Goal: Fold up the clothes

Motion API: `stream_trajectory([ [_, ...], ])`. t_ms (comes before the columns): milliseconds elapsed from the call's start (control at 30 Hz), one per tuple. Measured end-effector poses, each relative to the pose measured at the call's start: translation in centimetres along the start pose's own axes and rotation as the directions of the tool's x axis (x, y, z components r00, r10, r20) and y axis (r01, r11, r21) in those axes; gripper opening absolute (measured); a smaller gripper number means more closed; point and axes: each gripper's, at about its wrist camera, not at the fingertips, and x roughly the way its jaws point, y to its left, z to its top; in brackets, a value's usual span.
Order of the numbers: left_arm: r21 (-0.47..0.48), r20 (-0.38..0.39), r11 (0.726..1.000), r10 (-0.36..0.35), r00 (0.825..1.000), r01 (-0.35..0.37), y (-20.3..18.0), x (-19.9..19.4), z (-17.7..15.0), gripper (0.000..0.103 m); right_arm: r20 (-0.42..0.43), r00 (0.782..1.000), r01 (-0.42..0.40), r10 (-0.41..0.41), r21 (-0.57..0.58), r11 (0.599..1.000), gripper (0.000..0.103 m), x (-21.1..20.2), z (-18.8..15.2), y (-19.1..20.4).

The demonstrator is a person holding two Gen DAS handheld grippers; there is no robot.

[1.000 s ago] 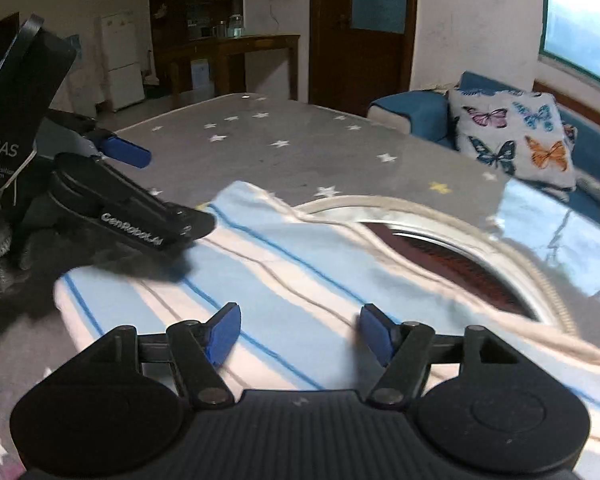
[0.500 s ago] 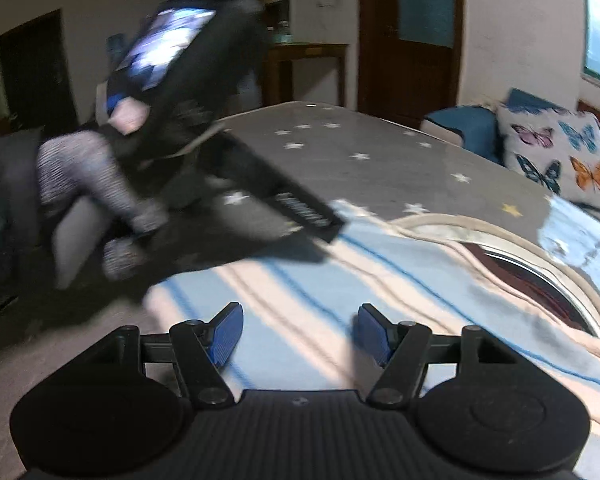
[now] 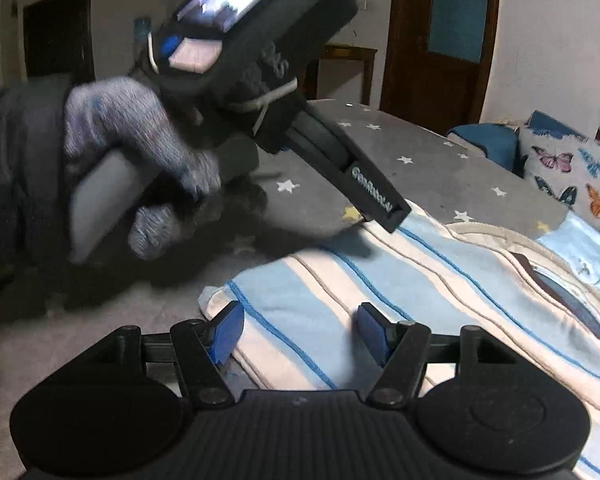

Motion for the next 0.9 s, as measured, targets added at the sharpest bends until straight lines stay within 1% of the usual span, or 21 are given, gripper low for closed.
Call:
stream_trajectory([
  [100, -0.029, 0.003, 1.000, -0.007, 1.000, 0.007, 0.7, -0.7, -0.2, 0.103, 0.015, 1.000, -0.013, 0.013, 0.009, 1.000, 0.064, -0.8, 0.1, 0.0],
  [200, -0.065, 0.004, 0.998, -0.020, 1.000, 0.020, 1.4, -1.2, -0.4, 0.103, 0.027, 0.999, -0.033, 0.034, -0.012, 0.999, 0.063, -1.2, 0.2, 0.6],
  [333, -0.113, -0.013, 0.992, -0.049, 0.999, 0.047, 2.1, -1.8, -0.7, 0.103, 0.009, 0.998, -0.060, 0.060, -0.034, 0.998, 0.054, -0.7, 0.3, 1.6],
  [400, -0.137, -0.019, 0.989, -0.067, 0.998, 0.064, 2.3, -2.0, -0.9, 0.103, 0.008, 0.999, -0.053, 0.053, -0.052, 0.997, 0.053, -0.4, 0.2, 2.1],
  [500, -0.172, -0.027, 0.981, -0.100, 0.995, 0.094, 2.5, -2.2, -1.4, 0.103, 0.010, 0.999, -0.033, 0.034, -0.079, 0.996, 0.047, 0.0, 0.0, 2.6],
  [533, -0.181, -0.032, 0.978, -0.110, 0.993, 0.102, 2.5, -2.2, -1.5, 0.103, 0.011, 1.000, -0.023, 0.024, -0.086, 0.996, 0.040, 0.0, 0.0, 2.6],
  [567, -0.185, -0.037, 0.977, -0.116, 0.993, 0.107, 2.4, -2.2, -1.6, 0.103, 0.013, 1.000, -0.012, 0.014, -0.092, 0.996, 0.035, 0.1, 0.0, 2.7],
  [600, -0.187, -0.041, 0.976, -0.120, 0.992, 0.111, 2.3, -2.1, -1.7, 0.103, 0.015, 1.000, -0.007, 0.008, -0.096, 0.995, 0.035, 0.2, 0.0, 2.7],
  [633, -0.188, -0.046, 0.976, -0.125, 0.991, 0.114, 2.2, -2.1, -1.8, 0.103, 0.016, 1.000, -0.006, 0.007, -0.095, 0.995, 0.031, 0.2, 0.0, 2.7],
  [667, -0.191, -0.051, 0.974, -0.133, 0.990, 0.121, 2.2, -2.1, -1.9, 0.103, 0.017, 1.000, -0.009, 0.011, -0.080, 0.997, 0.022, 0.2, 0.2, 2.5],
  [733, -0.204, -0.056, 0.969, -0.153, 0.987, 0.139, 2.1, -2.1, -2.1, 0.103, 0.017, 1.000, -0.020, 0.021, -0.042, 0.999, 0.018, 0.2, 0.5, 1.9],
  [767, -0.213, -0.058, 0.966, -0.164, 0.985, 0.148, 2.1, -2.2, -2.1, 0.103, 0.015, 0.999, -0.031, 0.031, -0.014, 0.999, 0.014, 0.1, 0.7, 1.5],
  [900, -0.272, -0.063, 0.942, -0.219, 0.974, 0.194, 2.2, -2.5, -2.1, 0.102, 0.018, 0.996, -0.085, 0.083, 0.111, 0.990, 0.012, -0.7, 1.3, -0.3],
])
